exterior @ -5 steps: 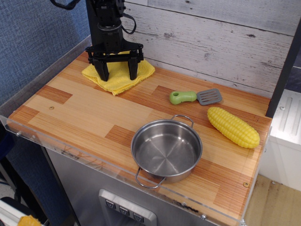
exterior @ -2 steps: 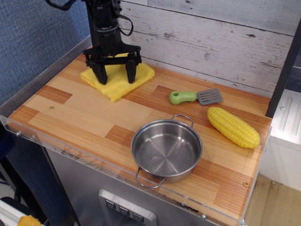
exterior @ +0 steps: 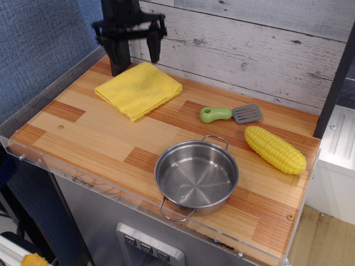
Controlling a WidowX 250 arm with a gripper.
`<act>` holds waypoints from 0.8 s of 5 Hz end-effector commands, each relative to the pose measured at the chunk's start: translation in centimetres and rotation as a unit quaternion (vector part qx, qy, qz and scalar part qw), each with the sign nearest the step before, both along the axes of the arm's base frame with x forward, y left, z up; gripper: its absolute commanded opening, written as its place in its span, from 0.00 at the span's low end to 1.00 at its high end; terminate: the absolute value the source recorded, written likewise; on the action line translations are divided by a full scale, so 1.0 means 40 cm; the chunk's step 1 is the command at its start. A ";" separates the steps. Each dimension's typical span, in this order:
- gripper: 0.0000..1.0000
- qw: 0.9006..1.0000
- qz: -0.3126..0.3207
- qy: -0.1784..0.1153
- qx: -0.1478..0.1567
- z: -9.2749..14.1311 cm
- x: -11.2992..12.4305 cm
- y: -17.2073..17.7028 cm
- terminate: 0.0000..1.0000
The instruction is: Place the yellow cloth on the far edge of the table
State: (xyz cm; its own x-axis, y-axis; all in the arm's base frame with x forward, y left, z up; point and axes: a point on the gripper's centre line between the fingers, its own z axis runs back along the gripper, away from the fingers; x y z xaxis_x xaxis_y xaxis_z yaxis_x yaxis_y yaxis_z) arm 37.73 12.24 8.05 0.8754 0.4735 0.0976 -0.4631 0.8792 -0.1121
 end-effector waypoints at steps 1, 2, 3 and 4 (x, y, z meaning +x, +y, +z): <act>1.00 0.997 0.016 -0.072 0.039 0.199 -0.022 0.011 0.00; 1.00 0.997 0.009 -0.068 0.041 0.209 -0.030 0.001 0.00; 1.00 0.997 0.008 -0.063 0.040 0.214 -0.038 -0.007 0.00; 1.00 0.997 0.008 -0.063 0.040 0.214 -0.038 -0.007 0.00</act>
